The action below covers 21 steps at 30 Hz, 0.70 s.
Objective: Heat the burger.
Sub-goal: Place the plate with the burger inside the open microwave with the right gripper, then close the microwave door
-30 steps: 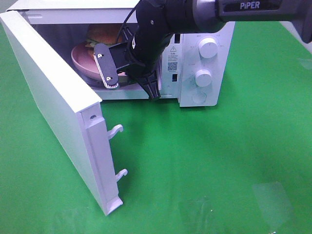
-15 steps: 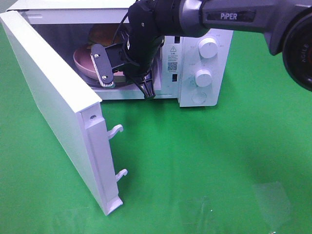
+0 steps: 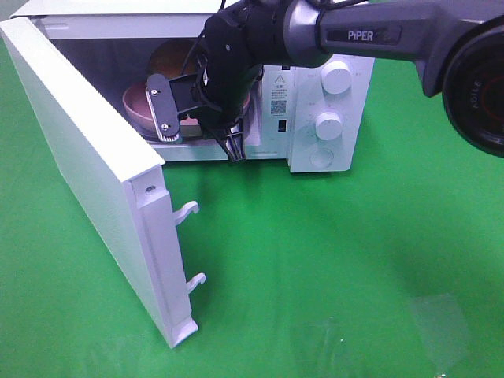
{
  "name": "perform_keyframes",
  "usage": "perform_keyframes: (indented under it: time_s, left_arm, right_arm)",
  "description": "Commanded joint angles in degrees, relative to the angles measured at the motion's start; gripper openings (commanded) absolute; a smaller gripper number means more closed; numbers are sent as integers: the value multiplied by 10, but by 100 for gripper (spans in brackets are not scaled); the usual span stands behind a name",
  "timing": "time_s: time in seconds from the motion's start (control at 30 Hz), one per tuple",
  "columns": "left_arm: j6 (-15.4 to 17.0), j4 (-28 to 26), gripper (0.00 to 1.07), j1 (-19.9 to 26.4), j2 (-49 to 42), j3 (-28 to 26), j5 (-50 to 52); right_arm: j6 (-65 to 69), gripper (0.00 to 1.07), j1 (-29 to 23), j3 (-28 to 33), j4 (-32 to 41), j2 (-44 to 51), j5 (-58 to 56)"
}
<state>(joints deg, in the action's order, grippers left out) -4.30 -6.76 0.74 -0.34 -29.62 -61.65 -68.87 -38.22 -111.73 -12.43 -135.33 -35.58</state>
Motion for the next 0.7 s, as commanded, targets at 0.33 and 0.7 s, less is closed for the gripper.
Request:
perform_keyframes:
  time_s: [0.33, 0.7]
  left_arm:
    - [-1, -4, 89, 1, -9, 1, 4]
    - [-1, -4, 89, 1, -9, 1, 4]
  right_arm:
    - [27, 37, 1, -7, -5, 11, 16]
    - [53, 39, 0, -7, -2, 20, 13]
